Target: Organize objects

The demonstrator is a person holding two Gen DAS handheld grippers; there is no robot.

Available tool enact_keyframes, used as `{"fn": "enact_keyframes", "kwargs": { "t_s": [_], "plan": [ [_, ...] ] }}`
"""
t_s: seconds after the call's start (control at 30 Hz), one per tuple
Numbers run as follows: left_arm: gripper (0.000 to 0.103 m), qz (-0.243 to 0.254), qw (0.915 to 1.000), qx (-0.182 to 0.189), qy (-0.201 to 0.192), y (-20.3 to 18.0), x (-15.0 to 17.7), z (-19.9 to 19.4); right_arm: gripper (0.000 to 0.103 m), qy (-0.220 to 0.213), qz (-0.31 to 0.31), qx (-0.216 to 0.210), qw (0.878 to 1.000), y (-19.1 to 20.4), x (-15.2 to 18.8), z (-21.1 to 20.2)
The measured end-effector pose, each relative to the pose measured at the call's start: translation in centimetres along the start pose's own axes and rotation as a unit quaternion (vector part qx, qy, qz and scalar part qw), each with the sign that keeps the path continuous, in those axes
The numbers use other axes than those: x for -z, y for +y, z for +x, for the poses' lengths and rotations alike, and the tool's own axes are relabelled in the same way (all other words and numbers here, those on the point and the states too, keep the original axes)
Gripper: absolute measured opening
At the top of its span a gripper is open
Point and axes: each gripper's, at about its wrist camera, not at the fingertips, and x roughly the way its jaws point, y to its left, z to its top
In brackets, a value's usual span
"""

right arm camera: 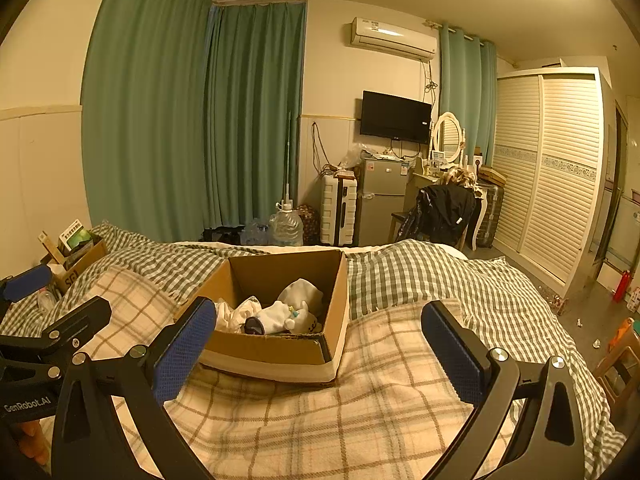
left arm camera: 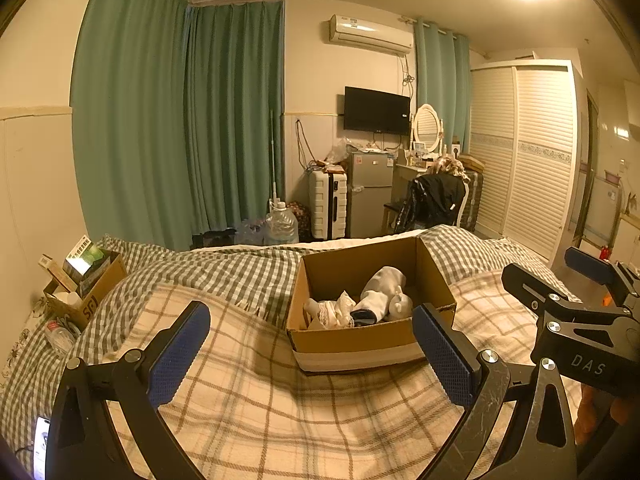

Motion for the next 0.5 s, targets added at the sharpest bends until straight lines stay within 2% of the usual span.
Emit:
{"fn": "enact_keyframes", "kwargs": {
  "t_s": [0.5],
  "plan": [
    [0.103,-0.001,1.0,-0.007,0.001,0.01,0.09,0.01,0.103,0.003,0.0,0.001,1.0,0.14,0.13,0.16]
  ]
}}
